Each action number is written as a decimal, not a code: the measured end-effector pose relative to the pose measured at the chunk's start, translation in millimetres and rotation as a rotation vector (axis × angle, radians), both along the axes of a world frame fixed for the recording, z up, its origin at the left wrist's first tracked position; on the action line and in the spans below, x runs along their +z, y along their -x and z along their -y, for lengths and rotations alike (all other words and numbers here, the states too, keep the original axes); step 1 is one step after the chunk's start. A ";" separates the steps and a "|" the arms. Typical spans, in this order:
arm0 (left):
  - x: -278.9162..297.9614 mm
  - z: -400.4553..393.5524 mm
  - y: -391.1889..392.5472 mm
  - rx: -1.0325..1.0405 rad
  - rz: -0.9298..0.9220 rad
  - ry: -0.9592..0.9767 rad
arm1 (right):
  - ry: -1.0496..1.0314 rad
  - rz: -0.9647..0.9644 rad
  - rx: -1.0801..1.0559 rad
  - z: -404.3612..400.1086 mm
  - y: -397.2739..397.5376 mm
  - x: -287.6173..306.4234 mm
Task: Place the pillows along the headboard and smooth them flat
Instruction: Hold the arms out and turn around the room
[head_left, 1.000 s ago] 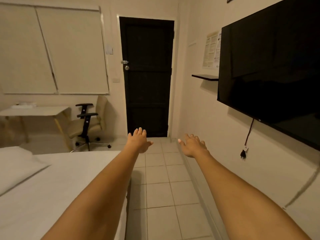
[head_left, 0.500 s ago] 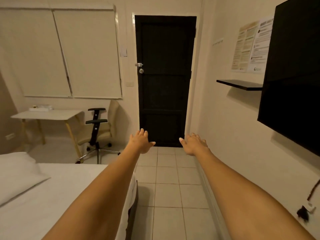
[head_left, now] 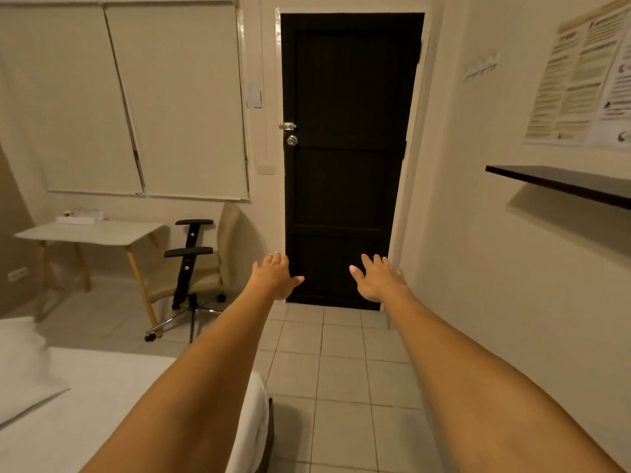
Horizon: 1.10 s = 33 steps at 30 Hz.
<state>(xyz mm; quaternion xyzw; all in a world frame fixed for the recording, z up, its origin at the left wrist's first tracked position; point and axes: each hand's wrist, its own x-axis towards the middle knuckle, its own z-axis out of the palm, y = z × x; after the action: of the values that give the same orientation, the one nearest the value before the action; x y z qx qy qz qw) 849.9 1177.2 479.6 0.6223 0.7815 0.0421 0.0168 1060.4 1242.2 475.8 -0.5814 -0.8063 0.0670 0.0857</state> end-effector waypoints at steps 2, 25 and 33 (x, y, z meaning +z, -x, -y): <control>-1.3 -43.4 16.3 -0.005 0.000 -0.012 | -0.009 -0.001 -0.012 -39.2 14.3 -0.7; -19.6 -447.9 124.1 0.058 -0.010 0.079 | 0.040 0.034 0.035 -453.3 124.6 -5.0; -17.3 -532.8 186.1 0.252 0.046 0.076 | 0.087 0.106 0.164 -568.9 197.1 -11.8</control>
<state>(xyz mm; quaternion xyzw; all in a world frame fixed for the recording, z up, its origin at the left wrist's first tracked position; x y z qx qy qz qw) 663.7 1710.0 462.3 0.5171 0.8538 0.0282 0.0529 863.3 1811.1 464.1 -0.5195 -0.8508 0.0777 0.0118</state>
